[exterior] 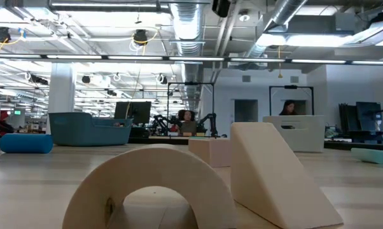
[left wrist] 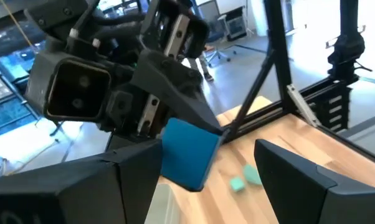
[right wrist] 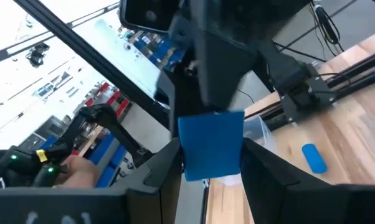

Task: Sort & place blocks by color
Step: Put the right blue block into the blue bin

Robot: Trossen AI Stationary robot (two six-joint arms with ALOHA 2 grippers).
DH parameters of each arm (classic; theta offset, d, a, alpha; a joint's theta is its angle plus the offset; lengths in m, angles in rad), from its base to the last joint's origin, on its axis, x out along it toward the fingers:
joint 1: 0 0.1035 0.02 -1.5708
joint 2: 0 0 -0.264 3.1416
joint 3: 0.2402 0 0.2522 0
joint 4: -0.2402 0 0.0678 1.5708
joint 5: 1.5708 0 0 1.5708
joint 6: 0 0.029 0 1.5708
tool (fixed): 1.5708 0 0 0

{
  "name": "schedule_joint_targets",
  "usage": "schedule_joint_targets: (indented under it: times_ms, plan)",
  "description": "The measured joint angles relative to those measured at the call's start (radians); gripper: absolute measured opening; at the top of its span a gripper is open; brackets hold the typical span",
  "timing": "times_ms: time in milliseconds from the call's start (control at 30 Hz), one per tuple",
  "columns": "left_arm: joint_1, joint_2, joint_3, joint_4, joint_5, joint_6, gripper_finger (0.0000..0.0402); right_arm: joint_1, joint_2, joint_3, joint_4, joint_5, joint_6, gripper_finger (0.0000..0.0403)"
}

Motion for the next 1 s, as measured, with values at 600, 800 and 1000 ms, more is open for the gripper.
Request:
schedule_joint_targets:
  times_ms: [600, 800, 1000]
  plan:
    - [0.097, 0.070, -0.001, 0.073, 0.215, 0.019, 0.0242, -0.030, -0.001, 0.001, -0.049, -0.051, -0.069, 0.0163]
    - [0.098, 0.079, 0.000, 0.149, 0.247, 0.008, 0.0242, -0.030, -0.001, 0.001, -0.071, -0.068, -0.078, 0.0164]
    - [0.096, 0.079, 0.000, 0.122, 0.264, -0.003, 0.0242, -0.030, -0.001, 0.001, -0.070, -0.070, -0.079, 0.0164]
